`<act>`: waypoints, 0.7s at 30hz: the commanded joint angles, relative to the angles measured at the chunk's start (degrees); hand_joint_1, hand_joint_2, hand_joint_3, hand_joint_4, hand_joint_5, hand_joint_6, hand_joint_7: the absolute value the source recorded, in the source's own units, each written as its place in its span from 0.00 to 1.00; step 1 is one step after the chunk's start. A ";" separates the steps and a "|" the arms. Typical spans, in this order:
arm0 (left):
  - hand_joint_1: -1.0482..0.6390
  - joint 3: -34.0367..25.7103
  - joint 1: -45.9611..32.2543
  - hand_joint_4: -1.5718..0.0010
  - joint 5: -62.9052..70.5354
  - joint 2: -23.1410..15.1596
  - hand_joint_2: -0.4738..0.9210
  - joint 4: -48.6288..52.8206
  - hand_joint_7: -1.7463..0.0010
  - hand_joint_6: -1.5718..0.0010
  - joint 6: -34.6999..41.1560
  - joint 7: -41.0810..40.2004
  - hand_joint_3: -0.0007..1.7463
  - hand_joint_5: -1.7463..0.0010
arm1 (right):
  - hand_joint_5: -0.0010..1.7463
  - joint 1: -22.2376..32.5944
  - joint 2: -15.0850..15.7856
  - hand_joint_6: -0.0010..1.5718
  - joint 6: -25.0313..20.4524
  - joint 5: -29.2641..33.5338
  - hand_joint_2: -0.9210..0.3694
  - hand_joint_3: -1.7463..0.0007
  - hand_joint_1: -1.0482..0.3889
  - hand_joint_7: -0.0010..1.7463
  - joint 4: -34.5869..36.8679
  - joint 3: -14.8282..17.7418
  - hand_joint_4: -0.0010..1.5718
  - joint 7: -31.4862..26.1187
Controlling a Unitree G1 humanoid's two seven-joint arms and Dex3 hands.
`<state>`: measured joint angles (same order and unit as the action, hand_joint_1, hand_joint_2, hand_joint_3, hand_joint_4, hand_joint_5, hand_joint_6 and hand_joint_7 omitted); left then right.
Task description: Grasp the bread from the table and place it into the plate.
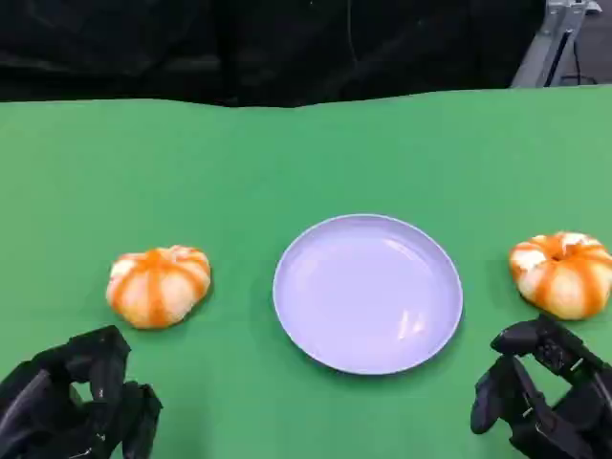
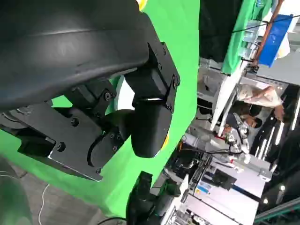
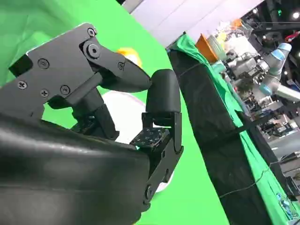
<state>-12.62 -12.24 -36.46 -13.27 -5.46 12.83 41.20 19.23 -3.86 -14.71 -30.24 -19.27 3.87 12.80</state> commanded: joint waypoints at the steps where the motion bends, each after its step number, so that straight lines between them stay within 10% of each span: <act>1: 0.60 -0.48 -0.04 0.34 0.13 -0.62 0.77 0.19 0.00 0.44 -0.33 0.14 0.71 0.00 | 1.00 0.20 0.59 0.52 -0.34 -0.06 0.27 0.40 0.62 0.82 -0.47 0.29 0.53 -0.43; 21: 0.60 -0.33 -0.28 0.33 0.46 -0.52 0.77 -0.40 0.00 0.43 -0.23 -0.50 0.72 0.00 | 1.00 0.22 0.79 0.52 -0.42 0.07 0.27 0.40 0.62 0.81 -0.51 0.32 0.53 -0.29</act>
<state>-12.62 -12.25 -36.43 -13.27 -5.49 12.84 41.17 19.23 -3.85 -15.04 -30.24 -19.28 3.88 12.68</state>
